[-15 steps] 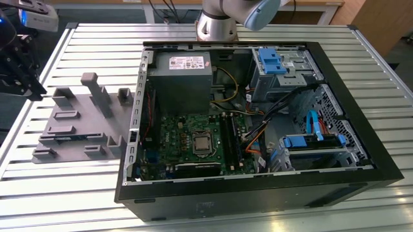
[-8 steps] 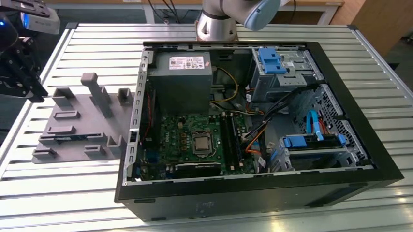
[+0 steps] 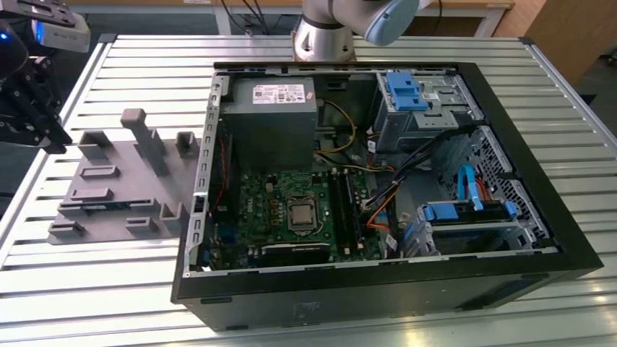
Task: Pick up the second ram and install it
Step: 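Pick up the second ram and move it above second insertion slot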
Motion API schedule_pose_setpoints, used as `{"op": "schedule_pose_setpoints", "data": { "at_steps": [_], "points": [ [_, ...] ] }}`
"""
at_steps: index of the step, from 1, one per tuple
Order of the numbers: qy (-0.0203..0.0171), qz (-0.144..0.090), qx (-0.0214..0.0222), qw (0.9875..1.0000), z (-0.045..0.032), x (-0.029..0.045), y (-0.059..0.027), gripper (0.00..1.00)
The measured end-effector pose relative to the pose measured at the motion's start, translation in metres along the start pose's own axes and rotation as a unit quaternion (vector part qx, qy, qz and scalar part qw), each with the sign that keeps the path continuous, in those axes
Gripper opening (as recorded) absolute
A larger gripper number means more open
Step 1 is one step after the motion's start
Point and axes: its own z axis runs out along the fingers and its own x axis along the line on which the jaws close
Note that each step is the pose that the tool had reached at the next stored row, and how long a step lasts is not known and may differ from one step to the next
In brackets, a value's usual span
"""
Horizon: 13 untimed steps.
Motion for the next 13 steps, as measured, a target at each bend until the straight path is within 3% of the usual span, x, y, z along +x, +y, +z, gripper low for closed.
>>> {"op": "schedule_pose_setpoints", "data": {
  "at_steps": [13],
  "points": [
    [0.0001, 0.0, 0.0001, 1.0, 0.0016, 0.0, 0.0, 0.32]
  ]
}}
